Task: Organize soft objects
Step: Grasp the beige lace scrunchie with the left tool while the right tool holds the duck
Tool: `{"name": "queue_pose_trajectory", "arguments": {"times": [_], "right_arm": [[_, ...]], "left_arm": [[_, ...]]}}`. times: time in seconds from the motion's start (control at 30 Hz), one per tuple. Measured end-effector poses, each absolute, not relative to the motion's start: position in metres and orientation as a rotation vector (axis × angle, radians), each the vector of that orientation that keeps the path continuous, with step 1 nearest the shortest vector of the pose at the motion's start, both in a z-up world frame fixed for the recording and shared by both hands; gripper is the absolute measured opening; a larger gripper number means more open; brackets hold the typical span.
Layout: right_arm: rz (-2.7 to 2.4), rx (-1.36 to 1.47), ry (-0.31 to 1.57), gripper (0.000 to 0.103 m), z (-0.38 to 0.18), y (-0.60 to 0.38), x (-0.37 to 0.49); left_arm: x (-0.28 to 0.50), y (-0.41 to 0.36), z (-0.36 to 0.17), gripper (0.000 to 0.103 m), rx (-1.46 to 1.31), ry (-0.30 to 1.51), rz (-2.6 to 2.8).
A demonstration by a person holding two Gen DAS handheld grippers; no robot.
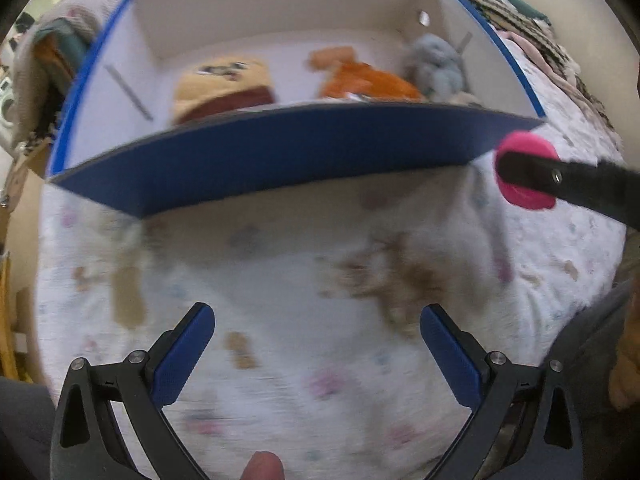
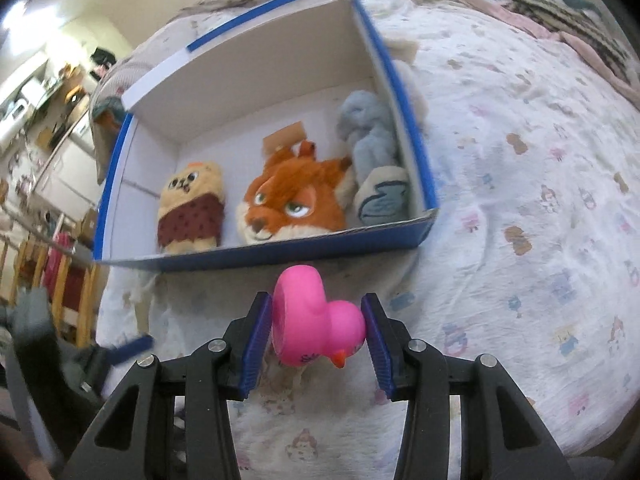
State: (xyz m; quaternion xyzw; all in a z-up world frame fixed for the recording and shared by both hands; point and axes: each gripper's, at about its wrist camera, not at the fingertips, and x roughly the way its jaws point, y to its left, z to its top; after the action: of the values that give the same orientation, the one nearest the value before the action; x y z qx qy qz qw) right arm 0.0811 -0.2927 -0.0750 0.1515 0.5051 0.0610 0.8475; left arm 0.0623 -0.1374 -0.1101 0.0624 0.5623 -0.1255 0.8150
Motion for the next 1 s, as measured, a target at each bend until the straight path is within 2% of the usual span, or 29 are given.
{"name": "queue_pose_trajectory", "arguments": {"times": [0.47, 0.5, 0.53, 0.57, 0.6, 0.67, 0.73, 0.8, 0.87, 1.0], "right_arm": [[0.105, 0.391, 1.095, 0.048, -0.083, -0.309, 0.087], [0.104, 0.388, 1.098, 0.048, -0.084, -0.309, 0.088], [0.105, 0.385, 1.101, 0.048, -0.084, -0.309, 0.088], [0.105, 0.381, 1.104, 0.048, -0.085, -0.308, 0.088], [0.105, 0.377, 1.106, 0.048, -0.085, -0.307, 0.088], [0.104, 0.37, 1.108, 0.048, -0.086, -0.306, 0.089], [0.106, 0.361, 1.111, 0.048, -0.087, -0.303, 0.09], [0.107, 0.348, 1.116, 0.048, -0.088, -0.301, 0.09], [0.107, 0.333, 1.123, 0.048, -0.089, -0.298, 0.091], [0.108, 0.304, 1.135, 0.048, -0.093, -0.292, 0.09]], "left_arm": [[0.079, -0.198, -0.141, 0.102, 0.167, 1.267, -0.299], [0.082, -0.198, -0.143, 0.1, 0.167, 1.262, -0.292], [0.084, -0.197, -0.144, 0.095, 0.165, 1.256, -0.288], [0.085, -0.196, -0.145, 0.079, 0.161, 1.251, -0.284], [0.088, -0.193, -0.146, 0.057, 0.155, 1.253, -0.281], [0.091, -0.187, -0.152, 0.042, 0.135, 1.285, -0.299], [0.093, -0.177, -0.155, 0.038, 0.118, 1.289, -0.314], [0.093, -0.168, -0.154, 0.028, 0.101, 1.281, -0.339], [0.091, -0.16, -0.154, 0.023, 0.106, 1.274, -0.345], [0.085, -0.142, -0.151, 0.019, 0.119, 1.262, -0.332]]}}
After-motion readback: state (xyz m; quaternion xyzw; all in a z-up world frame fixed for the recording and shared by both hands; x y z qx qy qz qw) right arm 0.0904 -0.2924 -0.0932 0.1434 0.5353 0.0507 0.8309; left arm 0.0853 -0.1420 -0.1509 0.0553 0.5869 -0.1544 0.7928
